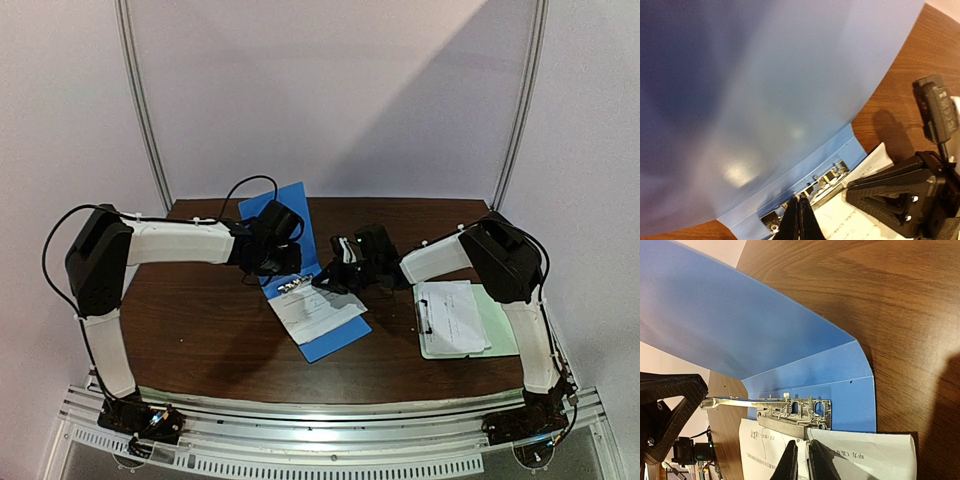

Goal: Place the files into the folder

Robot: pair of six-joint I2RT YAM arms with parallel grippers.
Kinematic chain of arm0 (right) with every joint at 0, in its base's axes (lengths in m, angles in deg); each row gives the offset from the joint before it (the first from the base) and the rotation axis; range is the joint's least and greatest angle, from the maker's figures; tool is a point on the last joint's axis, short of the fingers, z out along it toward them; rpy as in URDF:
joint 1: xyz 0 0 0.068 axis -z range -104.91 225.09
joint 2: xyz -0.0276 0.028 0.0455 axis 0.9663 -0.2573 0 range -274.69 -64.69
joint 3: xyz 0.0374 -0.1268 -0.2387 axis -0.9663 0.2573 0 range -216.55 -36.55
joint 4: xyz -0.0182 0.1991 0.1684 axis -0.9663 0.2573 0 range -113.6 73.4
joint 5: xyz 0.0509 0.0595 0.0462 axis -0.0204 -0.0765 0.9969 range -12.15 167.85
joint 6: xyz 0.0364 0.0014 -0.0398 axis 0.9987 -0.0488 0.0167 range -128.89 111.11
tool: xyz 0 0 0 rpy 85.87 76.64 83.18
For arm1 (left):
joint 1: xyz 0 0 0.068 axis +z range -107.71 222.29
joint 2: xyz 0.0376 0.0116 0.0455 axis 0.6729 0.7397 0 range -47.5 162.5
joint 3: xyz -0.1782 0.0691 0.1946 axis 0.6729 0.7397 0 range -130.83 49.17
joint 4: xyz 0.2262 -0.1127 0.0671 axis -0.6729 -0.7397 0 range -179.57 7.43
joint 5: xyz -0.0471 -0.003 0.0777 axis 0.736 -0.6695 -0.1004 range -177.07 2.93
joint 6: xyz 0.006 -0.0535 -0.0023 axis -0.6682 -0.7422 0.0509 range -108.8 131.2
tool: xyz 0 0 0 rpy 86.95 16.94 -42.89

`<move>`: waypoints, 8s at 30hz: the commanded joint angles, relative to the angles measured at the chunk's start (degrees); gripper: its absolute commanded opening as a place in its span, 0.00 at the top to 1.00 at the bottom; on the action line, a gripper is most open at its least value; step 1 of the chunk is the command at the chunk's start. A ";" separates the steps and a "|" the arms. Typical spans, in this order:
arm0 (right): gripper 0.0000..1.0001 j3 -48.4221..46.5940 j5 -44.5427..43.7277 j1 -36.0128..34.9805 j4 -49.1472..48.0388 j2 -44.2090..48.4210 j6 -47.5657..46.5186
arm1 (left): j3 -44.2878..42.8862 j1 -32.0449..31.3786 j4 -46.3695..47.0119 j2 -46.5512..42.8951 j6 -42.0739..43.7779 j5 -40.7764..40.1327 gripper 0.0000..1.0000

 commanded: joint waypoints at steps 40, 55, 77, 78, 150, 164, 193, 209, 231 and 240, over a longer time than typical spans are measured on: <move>0.91 3.76 -10.49 -0.63 11.84 -3.25 3.20 | 11.75 -0.57 -1.62 3.89 -4.21 0.95 1.00; 0.91 4.06 -10.57 -0.80 12.01 -3.18 2.73 | 9.30 -0.04 -4.95 7.14 -3.72 -3.71 1.00; 0.91 3.88 -9.72 -0.85 11.40 -3.37 2.68 | 5.18 -1.27 -7.13 2.83 -3.53 -8.58 1.00; 0.91 3.89 -9.65 -0.88 11.39 -3.37 2.68 | 5.15 -1.27 -7.21 2.83 -3.53 -8.80 1.00; 0.69 -7.27 -6.56 -0.93 25.39 4.95 -5.97 | 44.26 0.63 33.92 -44.97 24.41 -4.93 0.00; 0.61 -7.43 -4.27 -0.87 29.32 10.61 -7.52 | 39.79 8.08 48.44 -31.37 35.11 12.71 0.03; 0.56 12.73 -9.21 1.05 29.69 33.80 -10.96 | 34.89 11.65 56.82 -19.85 44.31 19.59 0.82; 0.56 14.29 -10.77 2.37 28.57 34.19 -10.45 | 37.28 11.52 53.44 -25.72 42.18 -0.23 1.00; 0.54 19.91 -18.29 7.29 27.39 36.69 -8.37 | 37.80 4.65 45.99 -23.23 22.83 -28.78 0.91; 0.49 20.93 -18.00 9.21 27.26 38.54 -8.46 | 39.05 2.03 46.68 -26.48 27.39 -25.56 0.45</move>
